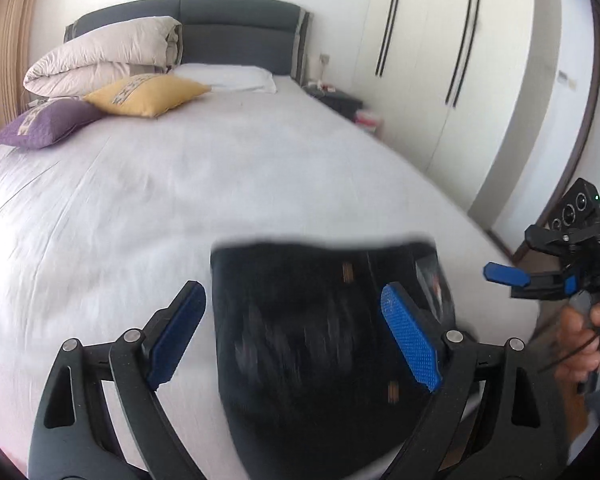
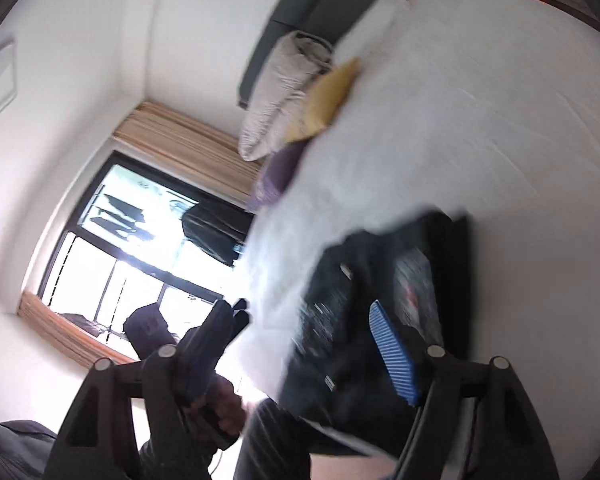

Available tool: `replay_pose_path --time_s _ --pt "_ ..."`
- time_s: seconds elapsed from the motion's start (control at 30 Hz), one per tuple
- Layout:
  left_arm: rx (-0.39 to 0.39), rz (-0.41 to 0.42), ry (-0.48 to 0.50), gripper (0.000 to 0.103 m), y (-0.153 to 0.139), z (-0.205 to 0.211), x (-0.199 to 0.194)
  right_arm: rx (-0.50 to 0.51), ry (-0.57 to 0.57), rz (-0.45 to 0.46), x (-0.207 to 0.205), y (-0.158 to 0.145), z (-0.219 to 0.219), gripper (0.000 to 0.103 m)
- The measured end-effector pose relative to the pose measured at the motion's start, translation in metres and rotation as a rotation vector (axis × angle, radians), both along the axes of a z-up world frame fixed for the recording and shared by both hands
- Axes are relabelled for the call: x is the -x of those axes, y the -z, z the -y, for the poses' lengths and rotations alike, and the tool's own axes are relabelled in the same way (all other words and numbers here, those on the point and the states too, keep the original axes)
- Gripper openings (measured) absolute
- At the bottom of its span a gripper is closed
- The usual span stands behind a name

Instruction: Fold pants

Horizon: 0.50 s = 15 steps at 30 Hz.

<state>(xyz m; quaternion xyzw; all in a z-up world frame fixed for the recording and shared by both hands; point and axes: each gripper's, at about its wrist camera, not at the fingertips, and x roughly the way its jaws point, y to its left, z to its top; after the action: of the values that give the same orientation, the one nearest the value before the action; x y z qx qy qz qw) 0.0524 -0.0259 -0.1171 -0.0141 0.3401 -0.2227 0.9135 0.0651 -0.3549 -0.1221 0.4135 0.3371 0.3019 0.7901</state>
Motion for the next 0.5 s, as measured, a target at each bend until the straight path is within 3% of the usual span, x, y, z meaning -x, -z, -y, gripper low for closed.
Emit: replay_pose_path --time_s 0.1,0.2,0.23,0.3,0.4,0.43,0.5 --pt "0.001 -0.060 0.035 0.090 0.003 0.016 -0.046 -0.046 -0.027 -0.019 -0.056 0.007 -0.018 0.076" --pt "-0.043 -0.230 0.064 0.090 0.050 0.034 -0.070 -0.007 0.016 -0.177 -0.095 0.060 -0.028 0.076" --pt "-0.081 -0.264 0.051 0.090 0.072 0.036 -0.071 0.005 0.032 -0.235 -0.100 0.087 -0.026 0.058" --pt "-0.128 -0.200 0.046 0.090 0.091 0.033 -0.055 -0.037 0.056 -0.220 -0.087 0.107 -0.012 0.030" --pt "-0.128 -0.168 0.032 0.090 0.088 0.021 -0.038 -0.041 0.144 -0.211 -0.055 0.107 0.017 0.036" --pt "-0.120 -0.167 0.004 0.090 0.085 0.009 -0.030 0.019 0.211 -0.222 -0.040 0.102 0.028 0.057" --pt "-0.051 -0.184 -0.037 0.090 0.071 -0.014 -0.021 0.051 0.304 -0.198 -0.014 0.088 0.047 0.069"
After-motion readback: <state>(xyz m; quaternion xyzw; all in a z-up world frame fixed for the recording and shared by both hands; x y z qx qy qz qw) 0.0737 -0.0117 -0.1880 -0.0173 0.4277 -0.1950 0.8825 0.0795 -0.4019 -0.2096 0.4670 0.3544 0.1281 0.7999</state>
